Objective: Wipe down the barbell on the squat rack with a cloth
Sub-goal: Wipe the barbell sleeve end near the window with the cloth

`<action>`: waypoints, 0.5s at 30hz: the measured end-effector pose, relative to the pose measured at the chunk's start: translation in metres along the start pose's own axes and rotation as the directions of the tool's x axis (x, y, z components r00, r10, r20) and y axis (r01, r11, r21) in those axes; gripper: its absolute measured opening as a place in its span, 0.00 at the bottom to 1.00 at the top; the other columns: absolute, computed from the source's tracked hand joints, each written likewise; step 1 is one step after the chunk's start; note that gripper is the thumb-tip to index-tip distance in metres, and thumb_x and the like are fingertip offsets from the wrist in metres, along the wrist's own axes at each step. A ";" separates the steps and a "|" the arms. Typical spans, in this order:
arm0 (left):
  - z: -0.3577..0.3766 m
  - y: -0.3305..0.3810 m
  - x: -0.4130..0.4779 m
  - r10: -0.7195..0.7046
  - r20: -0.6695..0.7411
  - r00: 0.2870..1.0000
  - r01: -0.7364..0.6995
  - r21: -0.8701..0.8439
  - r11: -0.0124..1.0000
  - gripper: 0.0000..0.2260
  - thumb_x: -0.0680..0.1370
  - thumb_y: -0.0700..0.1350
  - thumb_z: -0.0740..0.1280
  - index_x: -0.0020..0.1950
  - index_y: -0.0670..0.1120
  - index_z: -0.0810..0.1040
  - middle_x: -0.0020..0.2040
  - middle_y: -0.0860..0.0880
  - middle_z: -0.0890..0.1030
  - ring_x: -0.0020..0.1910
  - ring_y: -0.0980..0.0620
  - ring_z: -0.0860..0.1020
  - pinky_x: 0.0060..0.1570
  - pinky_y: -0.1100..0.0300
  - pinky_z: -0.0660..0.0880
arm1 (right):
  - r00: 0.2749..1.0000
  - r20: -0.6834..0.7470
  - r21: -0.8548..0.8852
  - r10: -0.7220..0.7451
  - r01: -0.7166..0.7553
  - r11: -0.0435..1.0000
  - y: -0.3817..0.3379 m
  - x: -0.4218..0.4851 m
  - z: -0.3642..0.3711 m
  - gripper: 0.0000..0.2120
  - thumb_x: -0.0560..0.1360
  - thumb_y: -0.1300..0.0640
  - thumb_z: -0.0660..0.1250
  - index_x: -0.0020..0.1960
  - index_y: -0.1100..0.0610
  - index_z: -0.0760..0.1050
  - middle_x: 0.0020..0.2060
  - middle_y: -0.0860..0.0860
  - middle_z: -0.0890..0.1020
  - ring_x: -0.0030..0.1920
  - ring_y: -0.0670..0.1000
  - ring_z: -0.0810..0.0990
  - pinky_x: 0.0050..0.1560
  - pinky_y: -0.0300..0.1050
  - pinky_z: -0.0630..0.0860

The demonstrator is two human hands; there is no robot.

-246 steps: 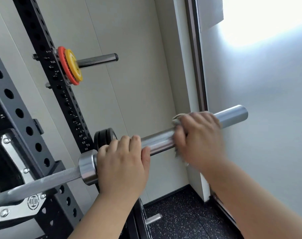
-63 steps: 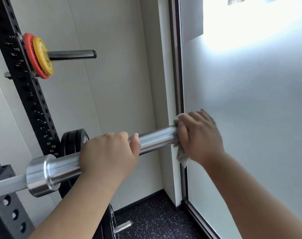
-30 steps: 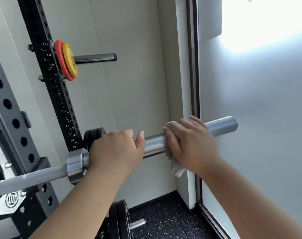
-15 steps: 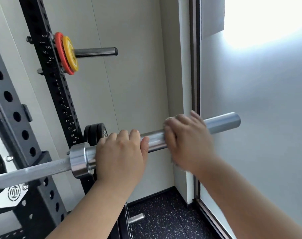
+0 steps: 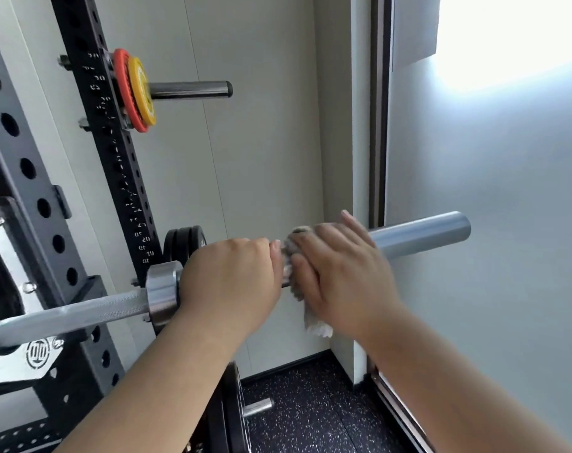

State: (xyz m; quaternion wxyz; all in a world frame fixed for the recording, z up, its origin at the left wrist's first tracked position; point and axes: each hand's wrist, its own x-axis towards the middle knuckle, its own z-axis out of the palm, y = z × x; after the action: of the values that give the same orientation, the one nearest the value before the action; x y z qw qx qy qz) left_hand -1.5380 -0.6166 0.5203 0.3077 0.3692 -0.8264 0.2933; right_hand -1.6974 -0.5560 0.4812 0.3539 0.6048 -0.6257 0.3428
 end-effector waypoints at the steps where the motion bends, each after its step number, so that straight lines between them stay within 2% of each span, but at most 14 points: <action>1: 0.003 -0.002 0.001 -0.013 0.022 1.000 0.014 -0.016 1.000 0.19 0.83 0.53 0.42 0.41 0.52 0.68 0.31 0.52 0.72 0.30 0.45 0.71 0.27 0.57 0.57 | 0.997 -0.002 -0.035 0.079 -0.079 0.996 0.013 0.003 -0.002 0.14 0.82 0.49 0.58 0.51 0.49 0.81 0.48 0.47 0.84 0.51 0.53 0.82 0.74 0.56 0.66; 3: 0.004 -0.006 0.007 -0.013 0.066 0.998 0.019 -0.086 0.996 0.16 0.83 0.54 0.41 0.47 0.52 0.65 0.33 0.52 0.70 0.34 0.44 0.72 0.32 0.54 0.65 | 0.960 -0.016 -0.075 0.280 -0.280 0.957 0.033 0.010 -0.008 0.18 0.82 0.47 0.54 0.45 0.50 0.80 0.42 0.47 0.83 0.48 0.56 0.82 0.76 0.56 0.64; 4: 0.005 -0.008 0.011 -0.015 0.088 0.996 0.025 -0.121 0.992 0.15 0.85 0.54 0.43 0.47 0.51 0.65 0.34 0.52 0.70 0.36 0.43 0.73 0.35 0.53 0.66 | 0.942 -0.022 -0.085 0.335 -0.336 0.938 0.033 0.011 -0.010 0.19 0.82 0.46 0.53 0.44 0.50 0.79 0.41 0.47 0.83 0.49 0.56 0.82 0.77 0.56 0.63; 6: 0.008 -0.011 0.017 -0.027 0.144 0.989 0.056 -0.198 0.979 0.16 0.86 0.54 0.46 0.43 0.50 0.63 0.34 0.52 0.70 0.38 0.42 0.73 0.38 0.52 0.65 | 0.957 -0.021 -0.062 0.290 -0.291 0.955 0.016 0.009 -0.007 0.16 0.82 0.48 0.55 0.46 0.49 0.80 0.44 0.46 0.83 0.51 0.55 0.81 0.78 0.57 0.61; 9: 0.004 -0.011 0.015 -0.031 0.146 0.989 0.063 -0.215 0.975 0.19 0.86 0.55 0.46 0.38 0.50 0.60 0.34 0.52 0.69 0.38 0.43 0.72 0.37 0.52 0.63 | 0.999 0.002 0.012 0.035 -0.035 0.999 -0.011 -0.003 -0.002 0.13 0.82 0.50 0.59 0.55 0.49 0.81 0.53 0.46 0.83 0.55 0.53 0.80 0.77 0.59 0.62; 10: 0.000 -0.009 0.011 -0.029 0.125 0.992 0.052 -0.189 0.981 0.19 0.86 0.56 0.46 0.39 0.50 0.61 0.34 0.52 0.69 0.37 0.44 0.72 0.36 0.52 0.63 | 1.000 0.026 0.004 0.005 -0.005 1.000 -0.006 -0.003 -0.003 0.14 0.82 0.49 0.58 0.56 0.49 0.81 0.53 0.46 0.83 0.55 0.53 0.81 0.77 0.60 0.62; 11: -0.002 -0.009 0.005 -0.029 0.109 0.994 0.046 -0.158 0.986 0.18 0.85 0.56 0.45 0.40 0.51 0.63 0.34 0.52 0.70 0.37 0.45 0.73 0.35 0.53 0.64 | 0.999 0.045 -0.024 0.028 -0.026 0.999 0.003 0.001 -0.004 0.15 0.83 0.48 0.57 0.55 0.49 0.81 0.51 0.46 0.83 0.54 0.53 0.81 0.77 0.60 0.62; 13: -0.003 -0.010 -0.010 -0.030 0.077 0.997 0.040 -0.136 0.990 0.20 0.85 0.56 0.42 0.46 0.52 0.70 0.39 0.53 0.76 0.40 0.48 0.77 0.39 0.54 0.67 | 0.982 0.047 -0.081 0.184 -0.180 0.980 0.020 0.009 -0.008 0.17 0.83 0.47 0.54 0.49 0.49 0.81 0.45 0.47 0.84 0.50 0.55 0.82 0.77 0.59 0.62; 15: -0.009 -0.010 -0.023 -0.027 0.117 0.993 0.042 -0.127 0.991 0.23 0.83 0.55 0.41 0.52 0.53 0.76 0.46 0.54 0.82 0.46 0.49 0.81 0.51 0.51 0.72 | 0.959 0.021 -0.111 0.281 -0.277 0.954 0.020 0.013 -0.008 0.18 0.82 0.47 0.53 0.46 0.49 0.80 0.42 0.47 0.83 0.48 0.57 0.82 0.78 0.58 0.61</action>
State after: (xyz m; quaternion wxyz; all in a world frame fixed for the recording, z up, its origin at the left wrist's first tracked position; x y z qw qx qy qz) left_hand -1.5154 -0.6058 0.5120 0.2879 0.3791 -0.8535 0.2122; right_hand -1.7172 -0.5546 0.4962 0.3225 0.4966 -0.7286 0.3443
